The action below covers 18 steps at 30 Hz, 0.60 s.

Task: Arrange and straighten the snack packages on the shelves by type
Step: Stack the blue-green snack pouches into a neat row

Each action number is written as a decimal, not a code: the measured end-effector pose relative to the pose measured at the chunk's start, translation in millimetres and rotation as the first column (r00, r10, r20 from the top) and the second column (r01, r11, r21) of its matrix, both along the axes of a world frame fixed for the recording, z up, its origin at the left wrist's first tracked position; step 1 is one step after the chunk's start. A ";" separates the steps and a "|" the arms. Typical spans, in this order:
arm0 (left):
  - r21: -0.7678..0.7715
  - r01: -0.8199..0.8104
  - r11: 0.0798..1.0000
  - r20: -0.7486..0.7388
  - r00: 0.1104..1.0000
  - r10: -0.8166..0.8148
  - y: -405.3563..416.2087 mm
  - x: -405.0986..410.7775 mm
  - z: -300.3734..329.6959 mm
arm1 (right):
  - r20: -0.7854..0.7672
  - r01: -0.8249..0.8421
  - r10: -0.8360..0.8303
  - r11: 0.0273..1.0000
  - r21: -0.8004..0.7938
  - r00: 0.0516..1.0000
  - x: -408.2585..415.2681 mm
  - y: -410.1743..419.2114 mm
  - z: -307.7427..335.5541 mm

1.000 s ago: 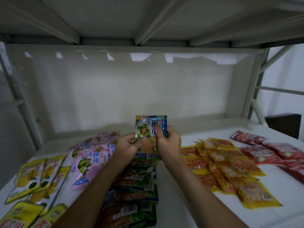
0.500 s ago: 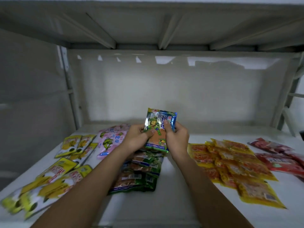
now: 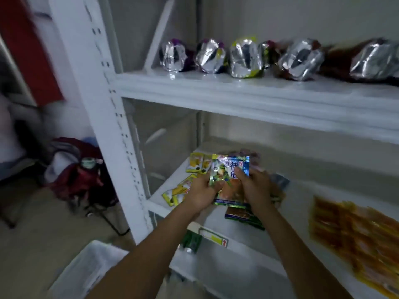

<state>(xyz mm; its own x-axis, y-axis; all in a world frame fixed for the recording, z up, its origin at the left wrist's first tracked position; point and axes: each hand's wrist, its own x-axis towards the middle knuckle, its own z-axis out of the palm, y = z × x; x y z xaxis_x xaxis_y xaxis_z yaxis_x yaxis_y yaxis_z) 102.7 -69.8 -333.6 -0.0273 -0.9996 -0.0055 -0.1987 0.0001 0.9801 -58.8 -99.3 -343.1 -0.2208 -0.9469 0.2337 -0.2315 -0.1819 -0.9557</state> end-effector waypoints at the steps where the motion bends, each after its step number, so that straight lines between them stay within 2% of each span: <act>1: 0.030 -0.052 0.998 -0.009 0.999 0.053 13.2 16.1 9.5 | -0.003 -0.030 0.031 0.998 0.055 1.000 18.3 9.2 11.7; 4: 0.144 -0.193 0.971 -0.067 0.977 0.204 56.7 60.7 41.6 | 0.033 -0.137 0.133 0.978 0.157 0.991 73.7 36.7 44.5; 6: 0.197 -0.294 0.935 -0.087 0.945 0.315 88.7 88.0 63.1 | -0.011 -0.191 0.197 0.962 0.193 0.980 110.3 54.8 64.9; 11: 0.287 -0.475 0.832 -0.173 0.829 0.532 155.4 144.4 99.8 | 0.000 -0.303 0.317 0.906 0.297 0.948 190.0 102.6 106.8; 18: 0.327 -0.573 0.752 -0.172 0.746 0.643 229.4 226.6 122.0 | 0.052 -0.455 0.482 0.779 0.432 0.874 274.2 159.0 135.4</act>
<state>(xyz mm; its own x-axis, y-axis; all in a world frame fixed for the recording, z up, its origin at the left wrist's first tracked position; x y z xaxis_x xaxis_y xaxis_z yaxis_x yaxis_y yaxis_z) 329.3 159.6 -211.6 0.5502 -0.7682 -0.3275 0.1848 -0.2705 0.9448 215.4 59.7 -207.7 0.2771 -0.9376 -0.2100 -0.2795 0.1304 -0.9512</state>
